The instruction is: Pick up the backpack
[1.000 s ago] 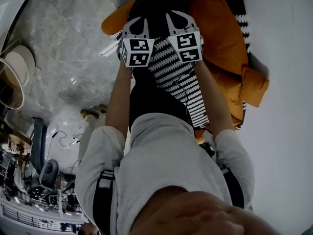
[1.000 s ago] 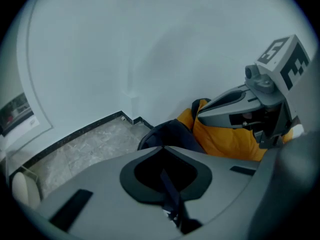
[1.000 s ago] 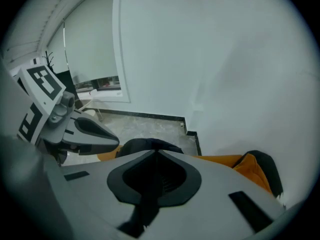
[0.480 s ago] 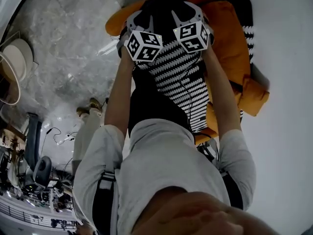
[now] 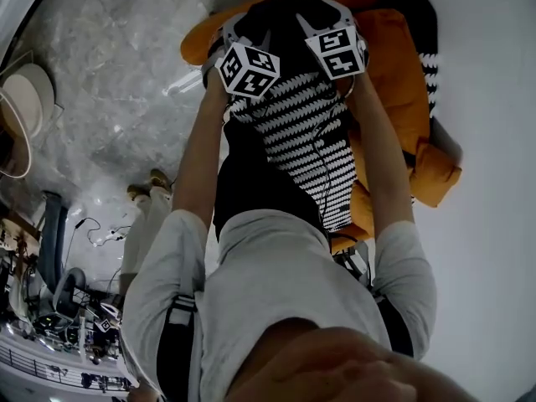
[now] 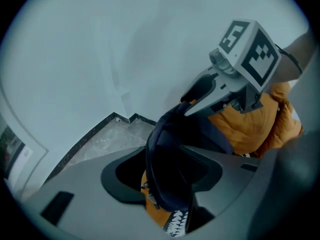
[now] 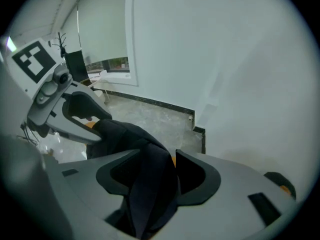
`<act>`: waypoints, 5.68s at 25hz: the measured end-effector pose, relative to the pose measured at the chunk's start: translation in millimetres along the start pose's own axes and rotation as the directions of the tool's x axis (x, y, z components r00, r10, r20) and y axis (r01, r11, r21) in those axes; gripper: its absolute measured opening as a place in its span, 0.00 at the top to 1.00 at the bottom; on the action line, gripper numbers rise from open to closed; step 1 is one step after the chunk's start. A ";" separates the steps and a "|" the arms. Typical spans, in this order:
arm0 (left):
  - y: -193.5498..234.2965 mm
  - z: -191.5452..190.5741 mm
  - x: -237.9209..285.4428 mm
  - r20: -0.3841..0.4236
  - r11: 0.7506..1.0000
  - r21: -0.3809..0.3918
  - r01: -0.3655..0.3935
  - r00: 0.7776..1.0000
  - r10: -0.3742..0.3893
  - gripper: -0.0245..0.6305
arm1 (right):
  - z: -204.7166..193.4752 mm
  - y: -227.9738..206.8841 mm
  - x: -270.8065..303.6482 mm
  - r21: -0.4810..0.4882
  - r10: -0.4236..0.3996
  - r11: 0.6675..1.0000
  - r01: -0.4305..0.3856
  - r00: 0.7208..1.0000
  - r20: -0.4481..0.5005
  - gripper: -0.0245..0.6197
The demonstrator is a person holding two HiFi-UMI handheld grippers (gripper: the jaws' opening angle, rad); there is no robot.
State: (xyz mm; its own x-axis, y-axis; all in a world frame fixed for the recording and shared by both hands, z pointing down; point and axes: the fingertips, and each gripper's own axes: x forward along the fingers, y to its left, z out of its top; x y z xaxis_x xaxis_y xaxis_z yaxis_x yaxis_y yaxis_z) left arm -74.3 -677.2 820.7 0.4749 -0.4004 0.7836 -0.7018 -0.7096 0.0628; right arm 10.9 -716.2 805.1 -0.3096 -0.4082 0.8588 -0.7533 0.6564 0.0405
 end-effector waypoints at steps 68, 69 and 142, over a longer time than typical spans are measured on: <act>-241.5 -125.9 -142.5 0.052 0.974 -0.223 0.036 0.998 -0.025 0.87 | -203.1 193.0 -203.5 0.352 -0.071 0.936 -0.004 0.977 0.200 0.85; -244.3 -122.4 -145.7 0.066 0.974 -0.225 0.036 0.998 -0.021 0.87 | -206.4 195.2 -207.4 0.359 -0.074 0.933 -0.004 0.976 0.204 0.85; -569.7 -113.7 -382.2 0.264 0.995 0.018 0.097 0.959 -0.098 0.89 | -403.4 332.9 -570.6 0.542 -0.355 0.834 0.101 0.851 0.388 0.87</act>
State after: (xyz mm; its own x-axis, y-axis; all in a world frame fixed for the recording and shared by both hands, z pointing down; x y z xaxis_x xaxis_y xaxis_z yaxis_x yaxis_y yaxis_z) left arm 83.6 -54.0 555.7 0.6649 -0.4676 0.5824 -0.6429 -0.7552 0.1277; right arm 170.9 -8.7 534.5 -0.2211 -0.8262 0.5181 -0.9742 0.1626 -0.1563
